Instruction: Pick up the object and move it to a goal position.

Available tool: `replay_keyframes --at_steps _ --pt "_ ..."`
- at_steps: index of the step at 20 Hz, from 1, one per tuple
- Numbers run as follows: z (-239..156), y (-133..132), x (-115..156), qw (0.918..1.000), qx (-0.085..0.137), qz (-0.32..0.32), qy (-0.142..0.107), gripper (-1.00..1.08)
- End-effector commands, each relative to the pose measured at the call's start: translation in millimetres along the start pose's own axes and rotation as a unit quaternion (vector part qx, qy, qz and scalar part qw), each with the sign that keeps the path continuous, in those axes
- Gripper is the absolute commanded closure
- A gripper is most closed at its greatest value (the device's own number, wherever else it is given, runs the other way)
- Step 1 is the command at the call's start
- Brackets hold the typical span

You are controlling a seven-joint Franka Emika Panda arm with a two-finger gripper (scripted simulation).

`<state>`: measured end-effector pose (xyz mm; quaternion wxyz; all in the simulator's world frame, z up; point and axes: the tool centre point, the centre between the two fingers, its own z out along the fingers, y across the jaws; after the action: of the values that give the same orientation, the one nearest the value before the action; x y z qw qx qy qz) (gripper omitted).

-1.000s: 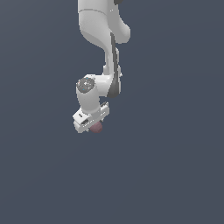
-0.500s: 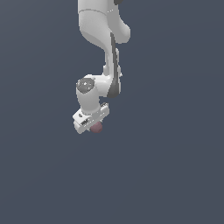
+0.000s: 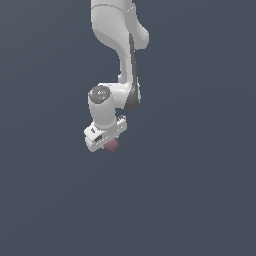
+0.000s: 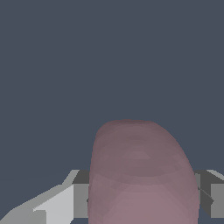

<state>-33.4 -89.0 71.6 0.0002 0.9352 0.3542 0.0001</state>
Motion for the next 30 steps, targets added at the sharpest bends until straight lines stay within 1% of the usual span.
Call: replay_keyframes --at_steps 1,8,22,30 --pt "-12 -2 8 1.0 0.0 0.0 0.0 1.08" --pt "-63 -11 40 1.0 0.0 0.0 0.0 1.08" --pt "-193 -32 126 1.0 0.0 0.0 0.0 1.08" --pt "-249 -40 164 1.0 0.0 0.0 0.0 1.08"
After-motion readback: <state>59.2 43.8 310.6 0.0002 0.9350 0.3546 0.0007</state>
